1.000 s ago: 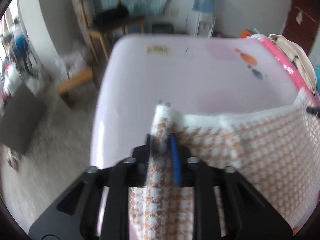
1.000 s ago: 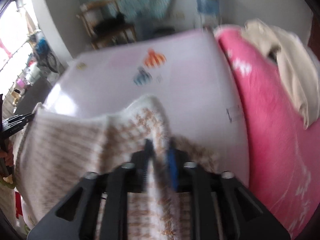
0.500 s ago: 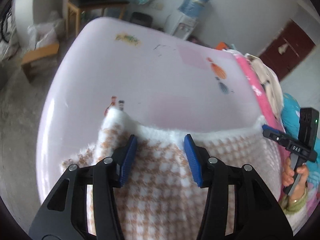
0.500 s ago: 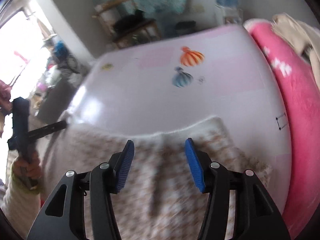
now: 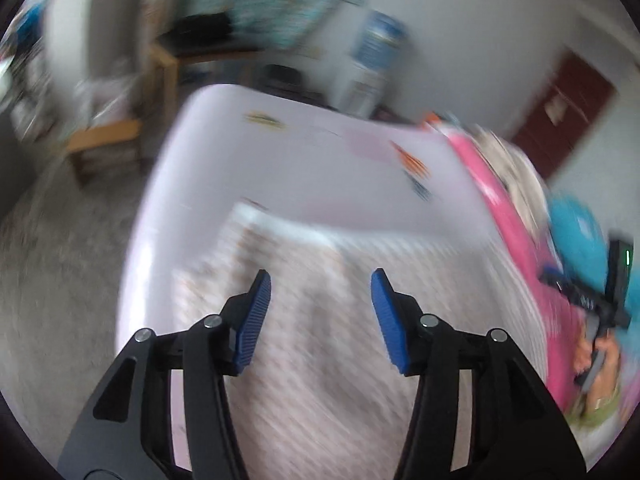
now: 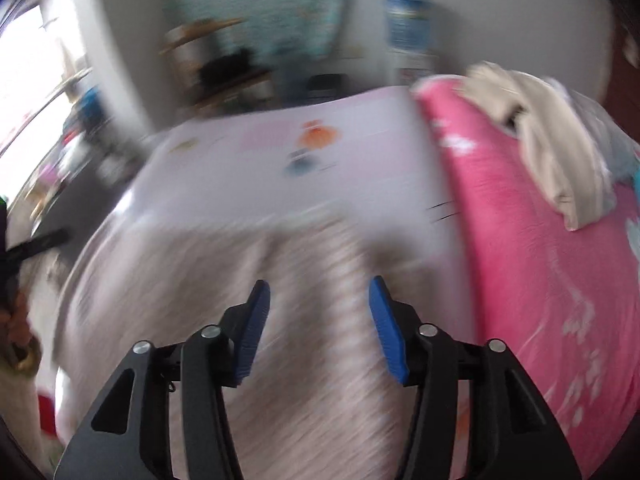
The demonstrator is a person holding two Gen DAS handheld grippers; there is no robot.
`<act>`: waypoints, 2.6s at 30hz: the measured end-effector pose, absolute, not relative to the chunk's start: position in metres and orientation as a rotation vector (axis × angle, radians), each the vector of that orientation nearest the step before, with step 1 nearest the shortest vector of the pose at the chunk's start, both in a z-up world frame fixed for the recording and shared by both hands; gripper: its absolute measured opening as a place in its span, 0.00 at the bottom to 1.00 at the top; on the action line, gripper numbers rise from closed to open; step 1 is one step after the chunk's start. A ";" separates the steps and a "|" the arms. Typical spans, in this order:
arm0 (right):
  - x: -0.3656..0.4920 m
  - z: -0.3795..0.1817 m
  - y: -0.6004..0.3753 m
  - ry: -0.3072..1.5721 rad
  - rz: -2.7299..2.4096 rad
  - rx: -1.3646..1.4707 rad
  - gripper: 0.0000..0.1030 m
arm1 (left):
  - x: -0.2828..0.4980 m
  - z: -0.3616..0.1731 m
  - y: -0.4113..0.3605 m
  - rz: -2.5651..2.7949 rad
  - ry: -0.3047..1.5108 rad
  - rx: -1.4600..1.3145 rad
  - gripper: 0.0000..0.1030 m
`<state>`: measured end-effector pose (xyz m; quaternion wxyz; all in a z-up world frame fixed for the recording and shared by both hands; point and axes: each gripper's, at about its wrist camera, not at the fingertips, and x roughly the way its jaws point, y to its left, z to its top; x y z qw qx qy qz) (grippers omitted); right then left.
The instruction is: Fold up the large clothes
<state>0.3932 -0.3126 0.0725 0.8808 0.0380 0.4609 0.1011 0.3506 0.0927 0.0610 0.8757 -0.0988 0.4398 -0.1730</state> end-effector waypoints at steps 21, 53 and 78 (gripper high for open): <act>0.287 0.013 -0.179 0.945 0.253 -0.199 0.58 | 0.233 -0.008 0.007 -0.309 0.932 0.146 0.69; 0.171 0.054 -0.258 0.816 0.186 0.067 0.89 | 0.137 0.047 0.056 -0.171 0.765 -0.092 0.89; 0.164 0.050 -0.248 0.889 -0.005 0.010 0.94 | 0.117 0.034 0.007 0.109 0.942 0.006 0.92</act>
